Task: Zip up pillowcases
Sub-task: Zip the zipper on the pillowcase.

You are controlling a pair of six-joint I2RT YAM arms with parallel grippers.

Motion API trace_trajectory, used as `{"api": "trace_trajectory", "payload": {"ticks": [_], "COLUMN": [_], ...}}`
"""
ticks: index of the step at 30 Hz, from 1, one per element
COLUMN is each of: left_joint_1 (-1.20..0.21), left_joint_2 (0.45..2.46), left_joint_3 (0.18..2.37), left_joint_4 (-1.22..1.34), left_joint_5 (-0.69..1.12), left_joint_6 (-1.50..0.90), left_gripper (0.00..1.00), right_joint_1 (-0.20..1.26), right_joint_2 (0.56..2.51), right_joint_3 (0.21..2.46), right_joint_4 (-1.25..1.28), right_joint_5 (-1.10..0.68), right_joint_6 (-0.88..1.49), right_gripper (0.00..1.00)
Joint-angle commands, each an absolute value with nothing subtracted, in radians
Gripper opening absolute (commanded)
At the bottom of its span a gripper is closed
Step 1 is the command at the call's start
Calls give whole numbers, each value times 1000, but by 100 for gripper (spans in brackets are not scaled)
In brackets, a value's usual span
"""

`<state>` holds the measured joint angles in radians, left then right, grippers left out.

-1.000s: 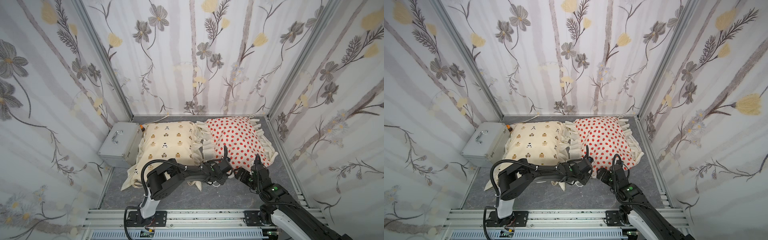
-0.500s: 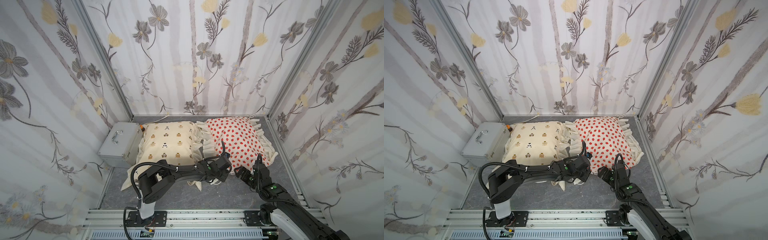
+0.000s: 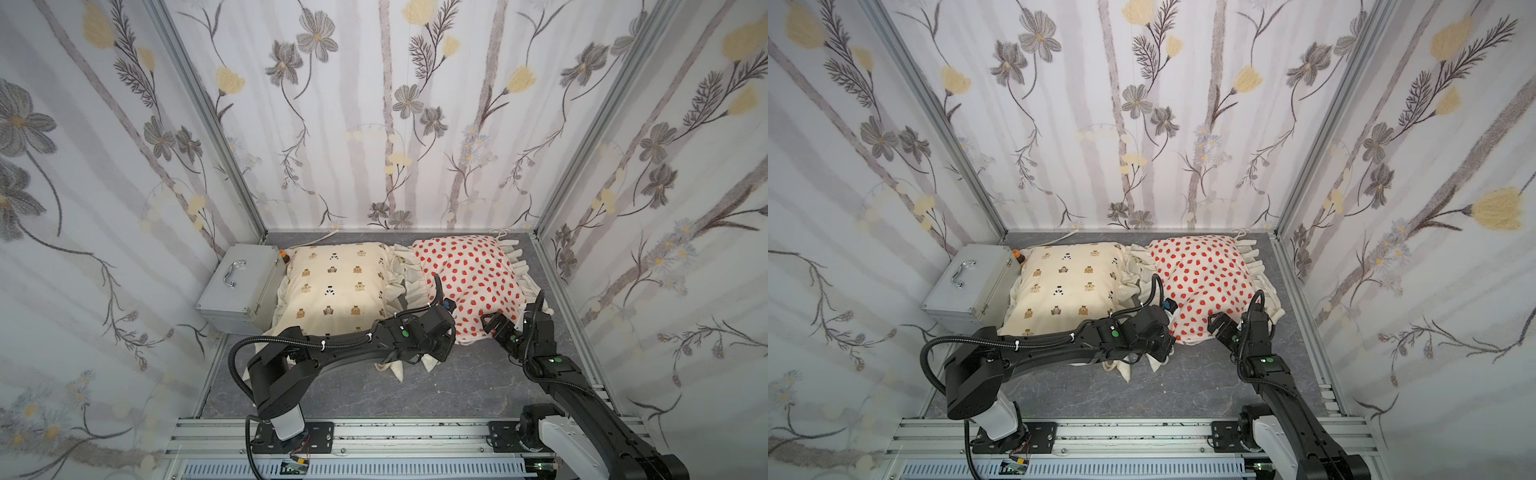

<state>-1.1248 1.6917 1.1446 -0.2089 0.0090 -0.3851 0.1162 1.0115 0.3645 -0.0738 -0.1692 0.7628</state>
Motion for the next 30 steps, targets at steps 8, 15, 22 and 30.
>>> {"api": "trace_trajectory", "payload": {"ticks": [8, 15, 22, 30], "left_joint_1": [-1122, -1102, -1094, -1091], "left_joint_2": [1670, 1660, 1658, 1664], "left_joint_3": [1115, 1114, 1109, 1120], "left_joint_4": [-253, -253, -258, -270], "left_joint_5": [29, 55, 58, 71], "left_joint_6": [-411, -440, -447, -451], "left_gripper": [0, 0, 0, 0], "right_joint_1": [169, 316, 464, 580], "right_joint_2": [1069, 979, 863, 771], "right_joint_3": [405, 398, 347, 336], "right_joint_4": [-123, -220, -228, -219], "right_joint_5": [-223, -123, -169, -137], "right_joint_6": [653, 685, 695, 732], "right_gripper": [100, 100, 99, 78]}}
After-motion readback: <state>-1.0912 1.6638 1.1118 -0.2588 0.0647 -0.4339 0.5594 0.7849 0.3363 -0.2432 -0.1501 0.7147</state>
